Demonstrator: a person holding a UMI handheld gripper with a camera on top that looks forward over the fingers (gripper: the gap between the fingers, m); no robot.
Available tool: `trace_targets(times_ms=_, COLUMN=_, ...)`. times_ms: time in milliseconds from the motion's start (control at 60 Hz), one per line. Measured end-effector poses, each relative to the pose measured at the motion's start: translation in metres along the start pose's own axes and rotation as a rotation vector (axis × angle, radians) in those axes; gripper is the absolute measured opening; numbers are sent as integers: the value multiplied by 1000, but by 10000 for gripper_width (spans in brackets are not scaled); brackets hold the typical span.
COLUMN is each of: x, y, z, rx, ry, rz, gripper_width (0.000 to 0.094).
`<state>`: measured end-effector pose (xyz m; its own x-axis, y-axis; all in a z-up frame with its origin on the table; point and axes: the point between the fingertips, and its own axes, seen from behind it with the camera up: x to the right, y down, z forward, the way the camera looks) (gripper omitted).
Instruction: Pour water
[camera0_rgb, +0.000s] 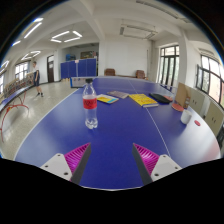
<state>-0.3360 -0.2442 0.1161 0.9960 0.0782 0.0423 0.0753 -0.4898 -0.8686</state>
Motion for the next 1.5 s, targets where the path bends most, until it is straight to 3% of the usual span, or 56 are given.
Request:
trace_targets(times_ms=183, x=-71, y=-76, z=123, rx=132, ry=-42, rz=13, gripper_width=851)
trace_targets(times_ms=367, x=-98, y=-106, z=224, rx=186, ry=-24, rz=19, gripper_width=845)
trace_targets(times_ms=450, x=-104, y=-117, z=248, rx=219, ry=-14, rz=15, gripper_width=731)
trace_targets(times_ms=533, x=-99, y=-123, z=260, rx=256, ry=18, rz=-8, gripper_width=498)
trace_targets(times_ms=717, x=-93, y=-127, z=259, rx=297, ry=1, rz=7, gripper_width=335)
trace_targets(times_ms=867, x=-95, y=-138, z=246, rx=318, ry=-82, rz=25, gripper_width=309)
trace_targets(times_ms=967, x=-91, y=-173, z=218, rx=374, ry=-188, rz=117, gripper_width=309)
trace_targets(times_ms=1083, x=-67, y=-247, z=165, rx=458, ry=-346, rz=321, gripper_width=308)
trace_targets(times_ms=1350, x=121, y=-382, z=71, rx=583, ry=-828, rz=999, gripper_width=309)
trace_targets(times_ms=1500, x=256, y=-394, z=62, rx=597, ry=-1055, rz=1370, gripper_width=309)
